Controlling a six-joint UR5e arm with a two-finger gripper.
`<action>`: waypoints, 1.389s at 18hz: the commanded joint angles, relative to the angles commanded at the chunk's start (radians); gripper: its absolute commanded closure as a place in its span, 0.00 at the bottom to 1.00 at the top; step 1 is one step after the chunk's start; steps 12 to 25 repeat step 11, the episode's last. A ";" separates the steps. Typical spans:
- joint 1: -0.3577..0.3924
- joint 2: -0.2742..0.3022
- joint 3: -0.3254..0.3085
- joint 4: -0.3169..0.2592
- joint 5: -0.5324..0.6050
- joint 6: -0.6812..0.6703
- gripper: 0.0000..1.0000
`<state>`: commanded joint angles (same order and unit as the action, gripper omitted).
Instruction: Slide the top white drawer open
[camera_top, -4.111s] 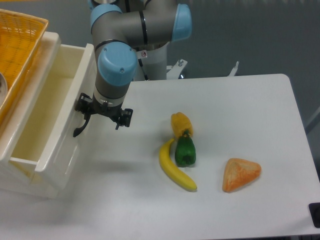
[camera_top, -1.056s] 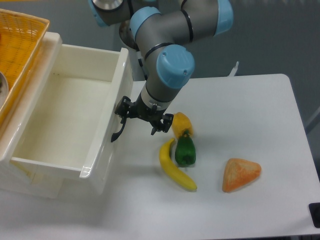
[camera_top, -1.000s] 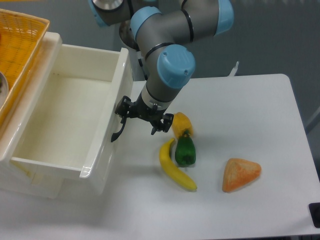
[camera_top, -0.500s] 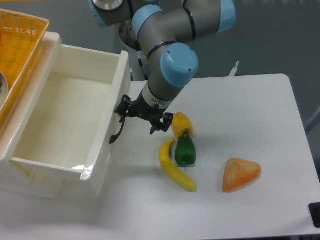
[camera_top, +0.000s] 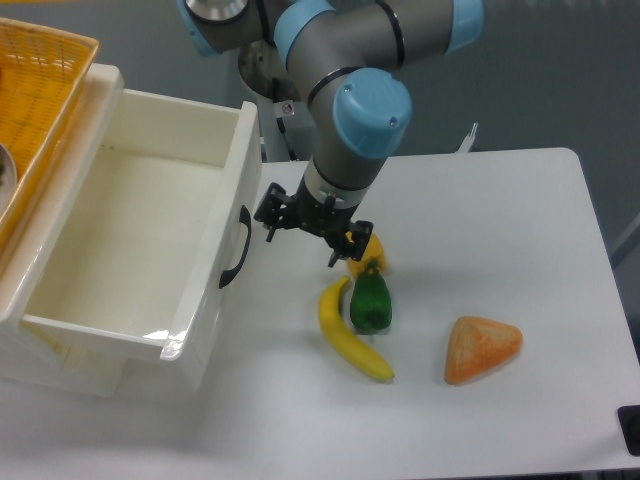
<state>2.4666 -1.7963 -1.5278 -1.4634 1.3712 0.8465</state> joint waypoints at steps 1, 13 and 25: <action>0.002 -0.003 -0.002 0.000 0.021 0.037 0.00; 0.074 0.003 -0.008 0.032 0.101 0.230 0.00; 0.074 0.003 -0.008 0.032 0.101 0.230 0.00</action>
